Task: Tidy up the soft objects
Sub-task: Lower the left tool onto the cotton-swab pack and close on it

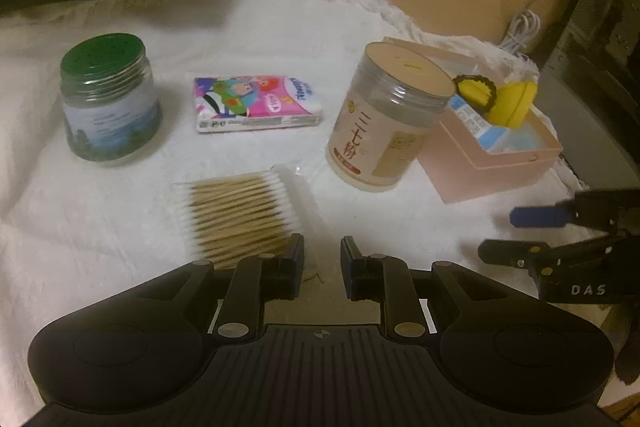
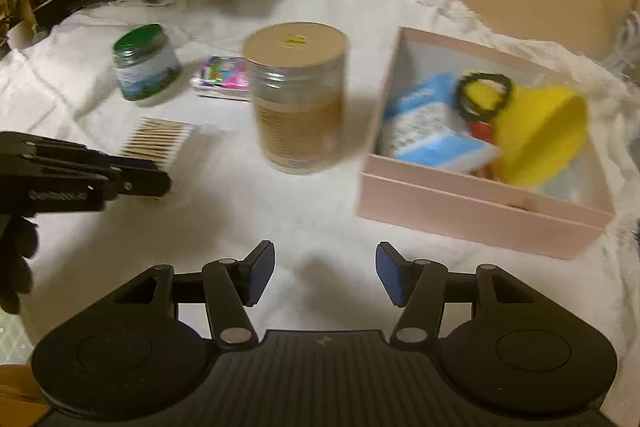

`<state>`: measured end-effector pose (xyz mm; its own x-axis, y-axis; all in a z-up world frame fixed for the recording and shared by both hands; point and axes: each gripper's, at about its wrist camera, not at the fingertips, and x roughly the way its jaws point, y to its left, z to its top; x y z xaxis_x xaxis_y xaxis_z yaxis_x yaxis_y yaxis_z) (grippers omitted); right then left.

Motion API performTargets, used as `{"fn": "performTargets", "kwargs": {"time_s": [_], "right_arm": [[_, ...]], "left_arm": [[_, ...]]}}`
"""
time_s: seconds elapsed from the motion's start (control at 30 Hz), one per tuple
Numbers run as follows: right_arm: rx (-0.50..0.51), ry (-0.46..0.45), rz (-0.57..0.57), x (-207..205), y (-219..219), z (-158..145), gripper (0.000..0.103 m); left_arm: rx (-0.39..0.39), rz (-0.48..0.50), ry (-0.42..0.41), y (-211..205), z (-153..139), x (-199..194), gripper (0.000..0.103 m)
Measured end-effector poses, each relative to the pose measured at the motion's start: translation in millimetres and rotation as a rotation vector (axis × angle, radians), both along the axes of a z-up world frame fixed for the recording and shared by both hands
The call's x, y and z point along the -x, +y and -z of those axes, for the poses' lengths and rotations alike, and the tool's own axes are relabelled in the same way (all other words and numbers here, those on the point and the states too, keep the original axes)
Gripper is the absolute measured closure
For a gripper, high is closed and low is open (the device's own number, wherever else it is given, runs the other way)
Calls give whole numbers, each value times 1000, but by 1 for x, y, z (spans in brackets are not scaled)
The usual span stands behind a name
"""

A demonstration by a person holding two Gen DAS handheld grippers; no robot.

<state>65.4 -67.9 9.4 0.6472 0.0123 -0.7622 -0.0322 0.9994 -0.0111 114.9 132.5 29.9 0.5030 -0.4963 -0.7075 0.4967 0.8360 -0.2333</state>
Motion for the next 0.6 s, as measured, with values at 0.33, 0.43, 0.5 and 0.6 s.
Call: {"fn": "performTargets", "kwargs": {"time_s": [0.33, 0.43, 0.5, 0.6], "right_arm": [[-43, 64, 36, 6, -24, 26, 45], [-45, 56, 27, 8, -25, 30, 39], [-47, 50, 19, 9, -24, 31, 36], [-28, 36, -3, 12, -19, 34, 30]], "left_arm": [[-177, 110, -188, -12, -17, 21, 78], [-243, 66, -235, -10, -24, 12, 80], [-271, 125, -255, -8, -28, 6, 80], [-380, 301, -276, -6, -26, 10, 77]]}}
